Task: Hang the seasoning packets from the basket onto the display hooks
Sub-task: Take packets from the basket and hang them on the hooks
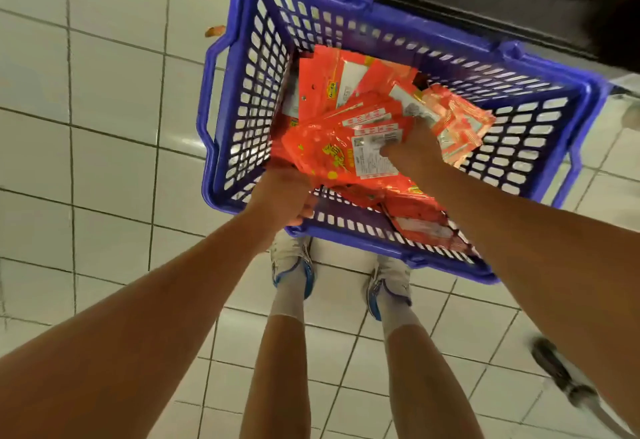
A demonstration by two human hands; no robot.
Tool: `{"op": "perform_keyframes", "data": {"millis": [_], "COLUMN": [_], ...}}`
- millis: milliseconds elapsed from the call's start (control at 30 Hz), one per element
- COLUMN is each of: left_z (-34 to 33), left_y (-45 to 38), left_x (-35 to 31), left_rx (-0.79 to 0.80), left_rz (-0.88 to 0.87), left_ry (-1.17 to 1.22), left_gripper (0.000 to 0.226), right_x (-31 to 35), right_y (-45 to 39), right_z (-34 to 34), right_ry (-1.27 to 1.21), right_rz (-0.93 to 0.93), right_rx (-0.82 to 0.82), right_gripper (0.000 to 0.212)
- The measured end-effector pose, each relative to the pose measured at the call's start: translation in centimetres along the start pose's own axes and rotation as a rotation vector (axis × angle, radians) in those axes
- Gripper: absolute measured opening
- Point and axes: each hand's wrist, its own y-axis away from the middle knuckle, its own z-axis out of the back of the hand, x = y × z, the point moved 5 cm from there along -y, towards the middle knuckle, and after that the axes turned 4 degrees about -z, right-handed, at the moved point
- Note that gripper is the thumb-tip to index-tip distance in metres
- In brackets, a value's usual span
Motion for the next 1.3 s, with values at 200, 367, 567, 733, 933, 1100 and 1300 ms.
{"op": "perform_keyframes", "data": {"millis": [200,367,567,733,933,1100,1300], "left_z": [-0.7,-1.5,0.1,1.1,1.6,0.7,-0.2], "left_y": [0.1,1.1,-0.7,-1.5,-1.5,-0.5,1.7], "left_x": [0.3,-0.6,-1.3,0.0,1.1,0.4,-1.8], "left_rx": [-0.068,0.05,-0.143,-0.119,-0.128,-0.09,-0.055], "left_rz": [0.011,0.027,-0.059,-0.063,-0.024,-0.034,-0.099], "left_ry": [0.15,0.419,0.397,0.359,0.365,0.392,0.429], "left_gripper": [0.023,0.056,0.026,0.03,0.033,0.028,0.029], "right_x": [-0.6,0.6,1.7,1.4,0.2,1.0,1.3], "right_y": [3.5,10.0,10.2,2.3,1.7,6.7,14.5], "right_z": [-1.1,-2.0,-1.7,-0.5,-2.0,-2.1,-2.3], "right_ry": [0.015,-0.084,-0.116,-0.027,0.13,-0.057,0.006], "right_rz": [0.074,0.456,0.507,0.21,0.132,0.385,0.764], "right_rx": [-0.155,0.112,0.345,0.028,-0.125,-0.117,0.126], "right_gripper": [0.027,0.015,0.025,0.057,0.049,0.004,0.009]}}
